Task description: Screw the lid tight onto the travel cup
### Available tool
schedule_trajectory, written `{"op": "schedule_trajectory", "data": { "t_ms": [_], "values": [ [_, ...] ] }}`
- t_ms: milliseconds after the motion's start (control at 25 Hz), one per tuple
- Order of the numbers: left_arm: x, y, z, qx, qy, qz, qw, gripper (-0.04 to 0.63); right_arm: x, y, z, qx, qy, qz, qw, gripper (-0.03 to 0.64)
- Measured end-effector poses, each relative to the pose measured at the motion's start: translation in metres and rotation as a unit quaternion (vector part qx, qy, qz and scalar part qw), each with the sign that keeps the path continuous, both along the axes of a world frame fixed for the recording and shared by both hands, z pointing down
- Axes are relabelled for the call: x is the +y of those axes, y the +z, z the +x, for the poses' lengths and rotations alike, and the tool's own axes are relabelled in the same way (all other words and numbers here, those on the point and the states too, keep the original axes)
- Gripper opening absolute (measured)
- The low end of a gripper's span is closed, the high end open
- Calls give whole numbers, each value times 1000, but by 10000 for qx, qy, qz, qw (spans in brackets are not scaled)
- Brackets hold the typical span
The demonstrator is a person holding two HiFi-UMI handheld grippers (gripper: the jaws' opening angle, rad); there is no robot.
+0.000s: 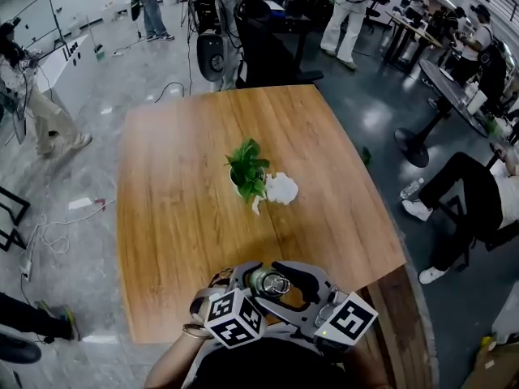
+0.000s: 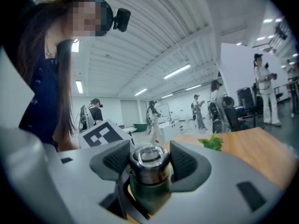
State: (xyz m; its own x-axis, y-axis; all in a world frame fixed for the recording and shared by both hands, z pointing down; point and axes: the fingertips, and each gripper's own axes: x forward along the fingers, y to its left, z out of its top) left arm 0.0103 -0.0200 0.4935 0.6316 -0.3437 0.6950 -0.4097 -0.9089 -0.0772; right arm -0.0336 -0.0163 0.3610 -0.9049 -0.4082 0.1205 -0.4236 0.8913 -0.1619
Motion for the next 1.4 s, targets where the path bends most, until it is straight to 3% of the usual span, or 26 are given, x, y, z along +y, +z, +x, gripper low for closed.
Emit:
{"op": "schedule_trajectory", "data": {
  "t_ms": [80, 280, 360, 440, 560, 640, 720, 800, 880, 960, 1120, 1280, 1400],
  "values": [
    [0, -3, 1, 73, -73, -25, 9999, 396, 1, -3, 0, -60, -3, -32, 10000, 269],
    [13, -13, 16, 224, 473, -37, 9986, 396, 14, -10, 9, 157, -855, -47, 9962, 270],
    [11, -16, 24, 200, 501, -10, 9985, 396, 13, -13, 15, 242, -995, 83, 9947, 268],
    [0, -19, 28, 178, 221, 12, 9996, 396, 4, -16, 22, 220, -852, 171, 9960, 268],
    [-23, -25, 30, 39, -654, 116, 9978, 396, -12, -22, 37, 133, -375, 199, 9990, 268],
    [-28, -31, 36, 59, -939, 119, 9955, 396, -15, -28, 48, -11, -363, 109, 9993, 264],
    [-22, -37, 47, 246, -584, -22, 9980, 396, -12, -34, 56, -225, -738, -62, 9970, 264],
    [-7, -41, 60, 313, 149, -187, 9992, 396, -4, -37, 61, -306, -1359, -145, 9901, 265],
    [7, -38, 69, 86, 773, -262, 9966, 396, 8, -33, 63, -129, -2026, -82, 9791, 265],
    [8, -33, 73, -174, 888, -209, 9957, 396, 13, -28, 66, 85, -2363, 97, 9716, 265],
    [-8, -28, 76, -113, 82, -120, 9998, 396, 2, -24, 68, 36, -2088, 458, 9769, 265],
    [-19, -28, 77, 96, -847, -123, 9963, 396, -4, -25, 70, -190, -1936, 625, 9789, 265],
    [-15, -28, 77, -21, -876, -32, 9961, 396, 1, -26, 74, -286, -2216, 545, 9732, 265]
  ]
}}
